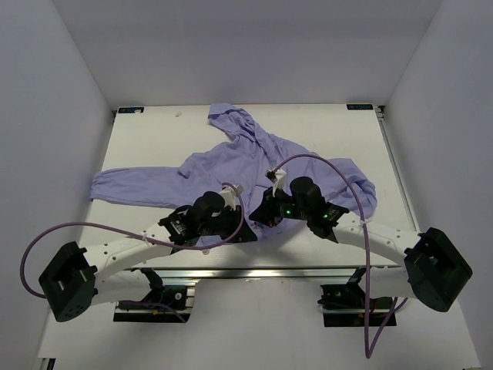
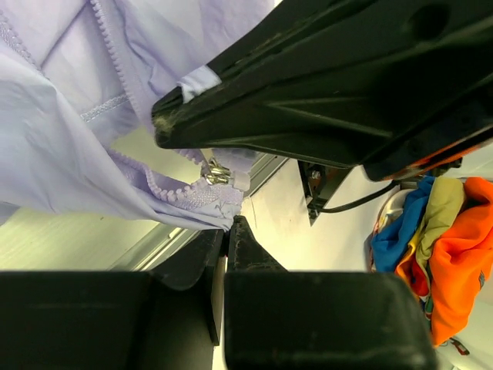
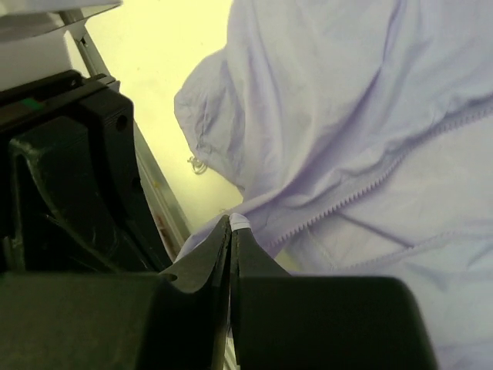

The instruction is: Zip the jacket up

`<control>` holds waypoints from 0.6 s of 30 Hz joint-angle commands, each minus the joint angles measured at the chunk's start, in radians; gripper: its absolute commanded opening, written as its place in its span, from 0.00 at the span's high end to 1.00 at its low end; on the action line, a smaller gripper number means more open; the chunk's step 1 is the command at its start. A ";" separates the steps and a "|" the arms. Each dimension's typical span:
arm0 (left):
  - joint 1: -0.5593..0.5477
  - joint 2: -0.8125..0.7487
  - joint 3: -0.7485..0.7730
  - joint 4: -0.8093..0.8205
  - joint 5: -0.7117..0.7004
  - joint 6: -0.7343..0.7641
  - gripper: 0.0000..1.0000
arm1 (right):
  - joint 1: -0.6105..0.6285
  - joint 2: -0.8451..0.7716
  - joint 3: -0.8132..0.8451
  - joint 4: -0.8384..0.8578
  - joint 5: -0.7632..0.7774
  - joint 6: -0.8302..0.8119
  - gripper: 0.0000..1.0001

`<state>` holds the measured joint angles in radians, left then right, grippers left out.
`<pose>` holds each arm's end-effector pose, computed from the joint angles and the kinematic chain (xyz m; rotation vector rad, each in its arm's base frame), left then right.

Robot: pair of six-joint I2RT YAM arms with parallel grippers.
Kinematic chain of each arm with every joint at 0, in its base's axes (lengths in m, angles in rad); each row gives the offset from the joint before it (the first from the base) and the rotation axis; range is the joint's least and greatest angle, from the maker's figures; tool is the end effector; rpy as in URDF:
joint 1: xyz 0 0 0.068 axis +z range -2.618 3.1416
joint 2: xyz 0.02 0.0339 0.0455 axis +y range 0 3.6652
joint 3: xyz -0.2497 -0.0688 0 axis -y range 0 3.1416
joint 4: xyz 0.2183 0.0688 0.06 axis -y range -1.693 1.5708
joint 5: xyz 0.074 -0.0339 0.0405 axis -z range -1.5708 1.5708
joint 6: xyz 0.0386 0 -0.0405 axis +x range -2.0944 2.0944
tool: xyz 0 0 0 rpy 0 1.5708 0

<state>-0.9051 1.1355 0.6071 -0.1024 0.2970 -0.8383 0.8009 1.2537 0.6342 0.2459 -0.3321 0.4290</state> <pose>0.1289 -0.1824 0.2163 0.2714 2.4741 -1.2039 0.1703 0.1937 0.2325 -0.6198 2.0053 1.1060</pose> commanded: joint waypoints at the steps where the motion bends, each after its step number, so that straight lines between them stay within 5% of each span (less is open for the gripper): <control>1: -0.012 -0.057 0.039 -0.077 0.080 0.008 1.00 | -0.011 -0.008 -0.030 0.200 0.105 -0.125 1.00; 6: -0.012 -0.071 0.045 -0.132 0.105 0.001 1.00 | -0.006 0.032 -0.061 0.335 0.162 -0.136 1.00; 18: -0.012 -0.112 0.095 -0.209 0.123 -0.005 1.00 | 0.054 0.150 -0.084 0.309 0.386 -0.220 1.00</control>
<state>-0.8902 1.0760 0.6575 -0.2531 0.2306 -0.8356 0.8799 1.3418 0.5591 0.5163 -0.2192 0.3088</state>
